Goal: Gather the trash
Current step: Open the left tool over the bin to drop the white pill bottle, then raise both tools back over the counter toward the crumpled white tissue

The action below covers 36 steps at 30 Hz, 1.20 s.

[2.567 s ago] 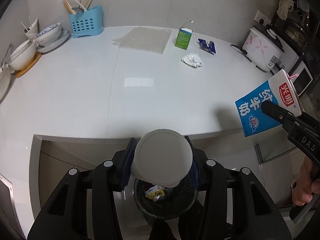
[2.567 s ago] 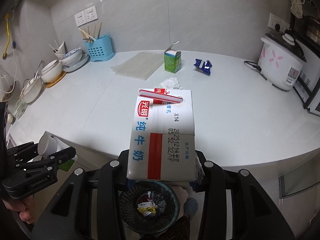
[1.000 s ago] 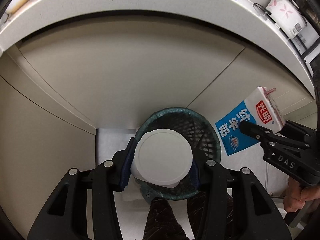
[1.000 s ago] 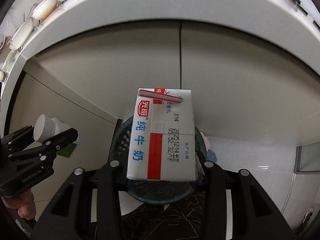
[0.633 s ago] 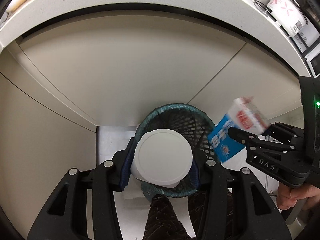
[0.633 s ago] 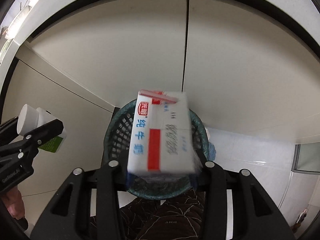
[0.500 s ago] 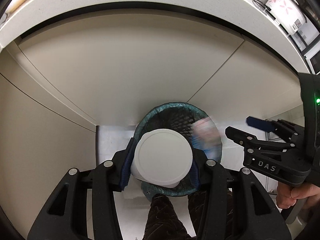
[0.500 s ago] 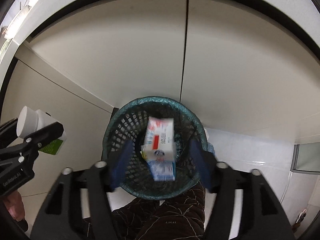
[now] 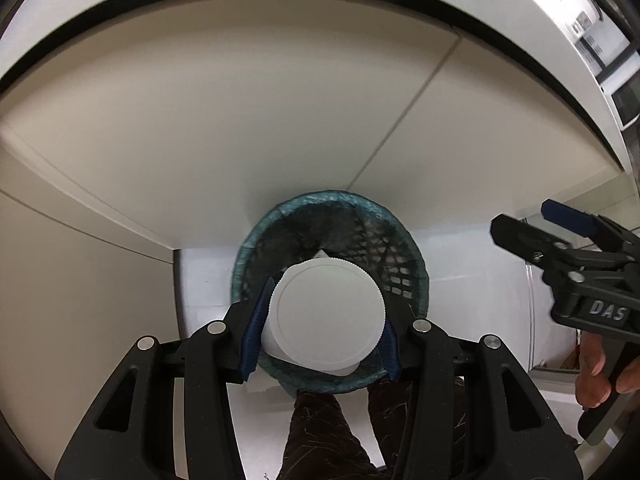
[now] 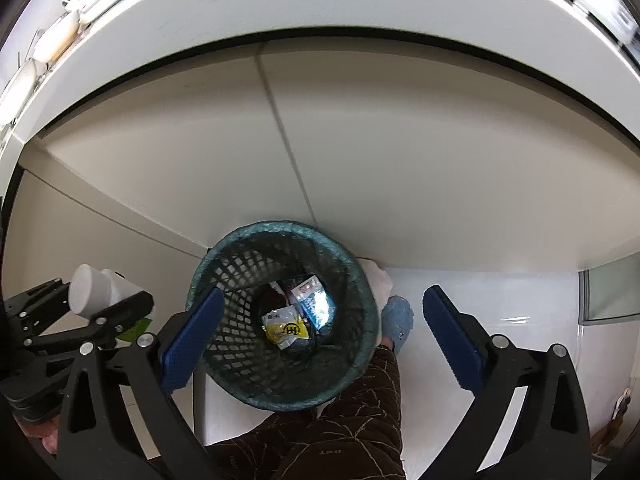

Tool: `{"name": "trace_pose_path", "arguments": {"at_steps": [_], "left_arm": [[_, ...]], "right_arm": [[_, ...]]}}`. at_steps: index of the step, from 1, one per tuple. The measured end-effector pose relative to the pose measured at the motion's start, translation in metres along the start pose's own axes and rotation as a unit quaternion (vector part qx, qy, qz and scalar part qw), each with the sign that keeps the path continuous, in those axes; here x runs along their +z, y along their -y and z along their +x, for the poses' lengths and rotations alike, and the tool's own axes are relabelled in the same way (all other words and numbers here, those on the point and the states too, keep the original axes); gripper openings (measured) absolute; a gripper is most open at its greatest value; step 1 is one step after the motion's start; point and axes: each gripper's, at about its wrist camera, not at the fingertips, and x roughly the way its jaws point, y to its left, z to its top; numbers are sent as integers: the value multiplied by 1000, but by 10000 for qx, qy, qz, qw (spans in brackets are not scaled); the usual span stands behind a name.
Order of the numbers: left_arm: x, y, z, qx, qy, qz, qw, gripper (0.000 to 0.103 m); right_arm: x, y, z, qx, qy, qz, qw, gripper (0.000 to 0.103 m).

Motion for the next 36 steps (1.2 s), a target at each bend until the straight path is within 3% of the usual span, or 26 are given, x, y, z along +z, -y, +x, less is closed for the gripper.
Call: {"name": "trace_pose_path", "arguments": {"at_steps": [18, 24, 29, 34, 36], "left_arm": [[9, 40, 37, -108, -262, 281, 9992, 47], [10, 39, 33, -47, -129, 223, 9997, 65], [11, 37, 24, 39, -1, 206, 9998, 86], [16, 29, -4, 55, 240, 124, 9996, 97], [19, 24, -21, 100, 338, 94, 9993, 97]], "right_arm": [[-7, 50, -12, -178, -9, 386, 9991, 95], [-4, 54, -18, -161, 3, 398, 9991, 95], [-2, 52, -20, -167, 35, 376, 9991, 95], [7, 52, -35, -132, 222, 337, 9991, 95], [12, 52, -47, -109, 364, 326, 9987, 95]]}}
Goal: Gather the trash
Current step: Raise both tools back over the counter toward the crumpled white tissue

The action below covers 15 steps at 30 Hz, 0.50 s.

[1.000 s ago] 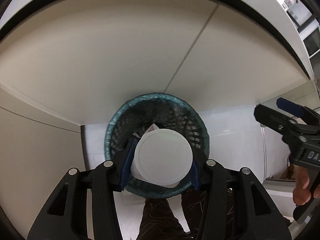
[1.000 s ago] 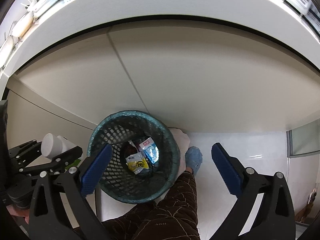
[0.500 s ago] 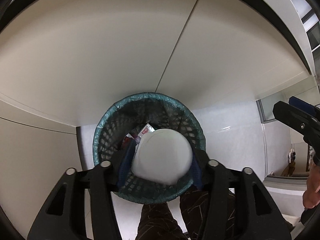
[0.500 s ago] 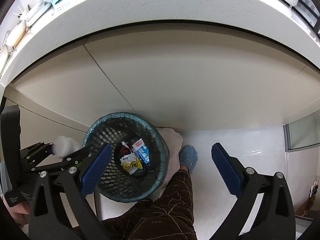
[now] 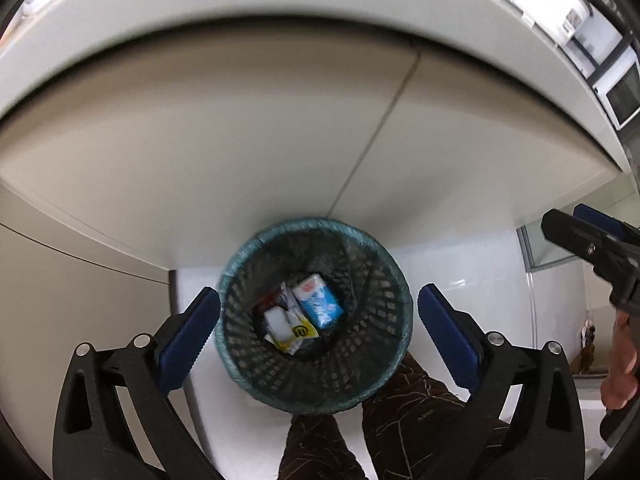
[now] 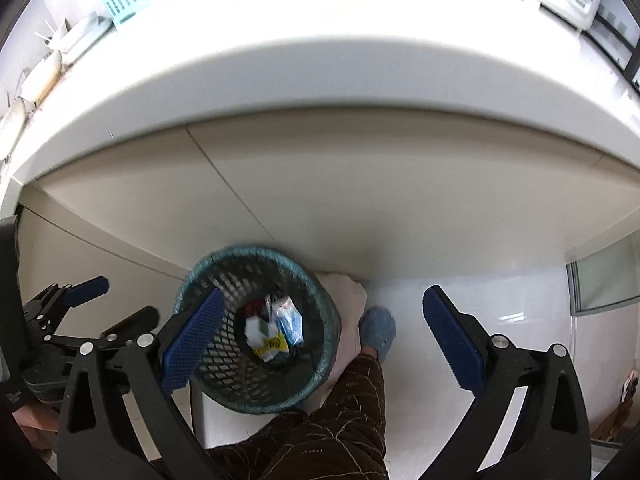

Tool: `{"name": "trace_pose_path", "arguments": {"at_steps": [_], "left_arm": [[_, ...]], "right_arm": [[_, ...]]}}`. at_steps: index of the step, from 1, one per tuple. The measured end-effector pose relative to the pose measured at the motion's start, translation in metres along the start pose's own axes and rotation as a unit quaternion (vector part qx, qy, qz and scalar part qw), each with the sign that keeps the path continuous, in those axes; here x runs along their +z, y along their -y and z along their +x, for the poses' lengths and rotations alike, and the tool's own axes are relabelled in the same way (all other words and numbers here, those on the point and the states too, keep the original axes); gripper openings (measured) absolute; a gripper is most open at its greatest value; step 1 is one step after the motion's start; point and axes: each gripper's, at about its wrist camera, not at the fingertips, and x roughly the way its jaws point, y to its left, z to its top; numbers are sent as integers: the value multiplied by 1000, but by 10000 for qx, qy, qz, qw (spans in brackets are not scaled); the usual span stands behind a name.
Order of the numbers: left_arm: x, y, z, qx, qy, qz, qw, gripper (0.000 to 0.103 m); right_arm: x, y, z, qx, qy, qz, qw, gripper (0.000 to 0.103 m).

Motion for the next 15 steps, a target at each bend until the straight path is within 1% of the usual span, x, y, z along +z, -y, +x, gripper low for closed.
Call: {"name": "trace_pose_path", "arguments": {"at_steps": [8, 12, 15], "left_arm": [[18, -11, -70, 149, 411, -30, 9990, 97], [40, -17, -102, 140, 608, -120, 9980, 97], [58, -16, -125, 154, 785, -73, 9968, 97]], "right_arm": [[35, -2, -54, 22, 641, -89, 9979, 95], [56, -5, -77, 23, 877, -120, 9961, 95], [73, -8, -92, 19, 1067, -182, 9941, 95]]}}
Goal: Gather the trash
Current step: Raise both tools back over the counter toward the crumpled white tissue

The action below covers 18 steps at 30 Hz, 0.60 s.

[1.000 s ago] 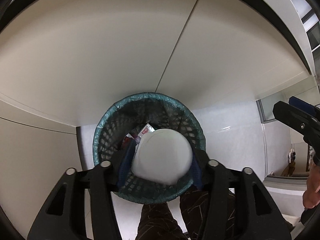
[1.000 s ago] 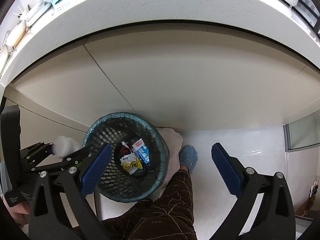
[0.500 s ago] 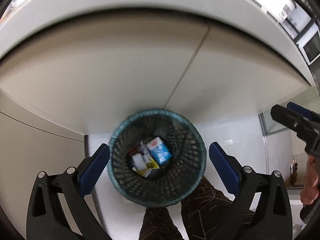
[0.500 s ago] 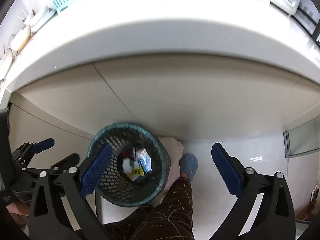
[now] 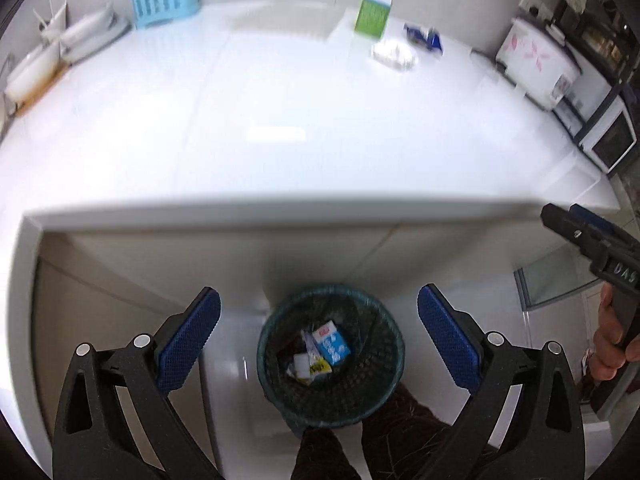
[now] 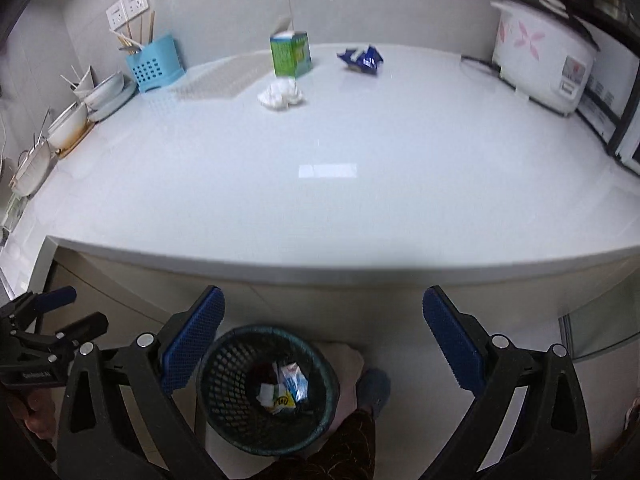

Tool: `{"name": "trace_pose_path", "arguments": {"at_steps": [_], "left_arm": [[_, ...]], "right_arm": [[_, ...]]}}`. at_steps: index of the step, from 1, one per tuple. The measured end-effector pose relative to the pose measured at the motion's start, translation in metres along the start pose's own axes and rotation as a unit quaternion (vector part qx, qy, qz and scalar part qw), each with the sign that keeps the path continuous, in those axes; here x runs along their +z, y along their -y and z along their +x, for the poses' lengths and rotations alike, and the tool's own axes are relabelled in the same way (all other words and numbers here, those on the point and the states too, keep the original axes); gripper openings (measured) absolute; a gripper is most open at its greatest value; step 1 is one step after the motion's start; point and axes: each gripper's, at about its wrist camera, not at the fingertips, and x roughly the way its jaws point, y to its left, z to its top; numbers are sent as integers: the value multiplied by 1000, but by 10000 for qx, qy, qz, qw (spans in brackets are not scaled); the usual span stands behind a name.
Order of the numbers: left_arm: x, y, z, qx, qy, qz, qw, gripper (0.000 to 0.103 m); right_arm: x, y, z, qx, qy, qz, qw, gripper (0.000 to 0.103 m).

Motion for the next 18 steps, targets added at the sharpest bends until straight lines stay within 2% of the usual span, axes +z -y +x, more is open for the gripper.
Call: {"name": "trace_pose_path", "arguments": {"at_steps": [11, 18], "left_arm": [[80, 10, -46, 137, 534, 74, 9985, 97], [122, 12, -56, 211, 673, 34, 9975, 97]], "right_arm": [[71, -14, -34, 34, 584, -148, 9982, 95], [107, -18, -43, 94, 800, -115, 9967, 95]]}}
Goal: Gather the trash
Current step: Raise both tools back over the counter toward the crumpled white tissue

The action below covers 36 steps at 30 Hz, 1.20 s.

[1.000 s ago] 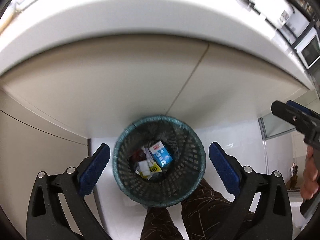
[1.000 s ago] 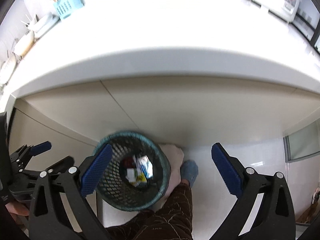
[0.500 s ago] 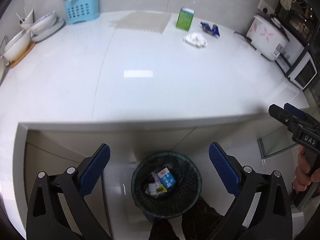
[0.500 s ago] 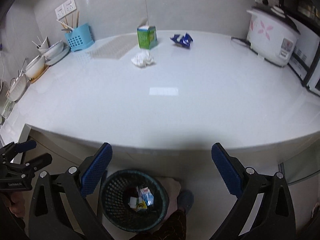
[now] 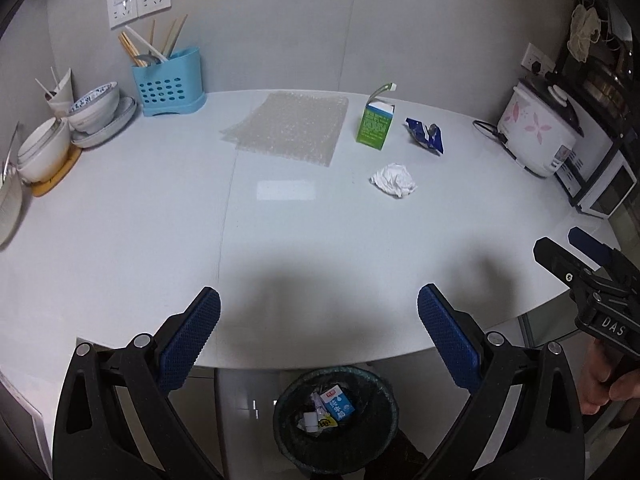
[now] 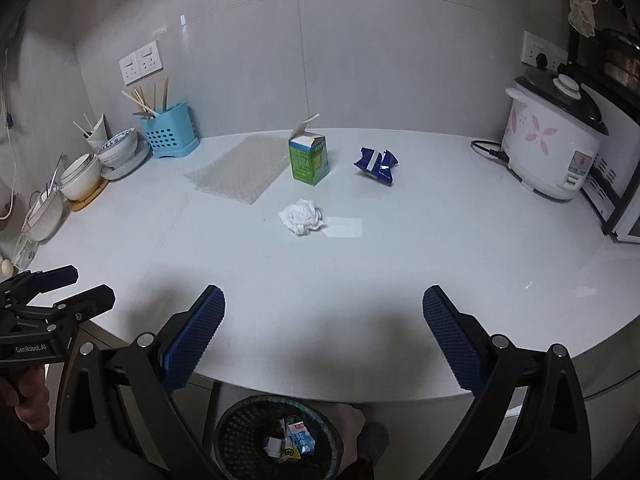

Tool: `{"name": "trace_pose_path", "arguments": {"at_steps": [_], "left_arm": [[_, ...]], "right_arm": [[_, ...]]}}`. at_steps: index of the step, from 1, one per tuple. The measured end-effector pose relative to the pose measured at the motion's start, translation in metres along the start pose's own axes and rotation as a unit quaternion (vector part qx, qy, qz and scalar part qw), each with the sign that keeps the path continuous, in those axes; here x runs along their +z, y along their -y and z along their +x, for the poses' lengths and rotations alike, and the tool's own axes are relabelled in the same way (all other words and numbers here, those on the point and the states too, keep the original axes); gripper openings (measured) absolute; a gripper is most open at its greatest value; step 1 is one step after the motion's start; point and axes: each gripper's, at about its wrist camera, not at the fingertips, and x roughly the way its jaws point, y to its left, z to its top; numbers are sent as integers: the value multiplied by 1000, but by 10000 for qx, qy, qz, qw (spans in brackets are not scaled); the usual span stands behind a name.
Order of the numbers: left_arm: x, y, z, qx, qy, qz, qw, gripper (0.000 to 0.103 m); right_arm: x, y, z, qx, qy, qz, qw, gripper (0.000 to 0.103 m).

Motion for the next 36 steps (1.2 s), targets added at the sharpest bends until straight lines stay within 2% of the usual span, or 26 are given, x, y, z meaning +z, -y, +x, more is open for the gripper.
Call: {"name": "trace_pose_path", "arguments": {"at_steps": [7, 17, 28, 36], "left_arm": [[42, 2, 16, -8, 22, -47, 10000, 97], [95, -3, 63, -16, -128, -30, 9999, 97], [145, -12, 140, 19, -382, 10, 9993, 96], [167, -16, 200, -56, -654, 60, 9978, 96]], "right_arm": [[34, -3, 18, 78, 17, -54, 10000, 95], [73, 0, 64, 123, -207, -27, 9997, 95], [100, 10, 128, 97, -576, -21, 9983, 95], [100, 7, 173, 165, -871, -127, 9960, 95]]}}
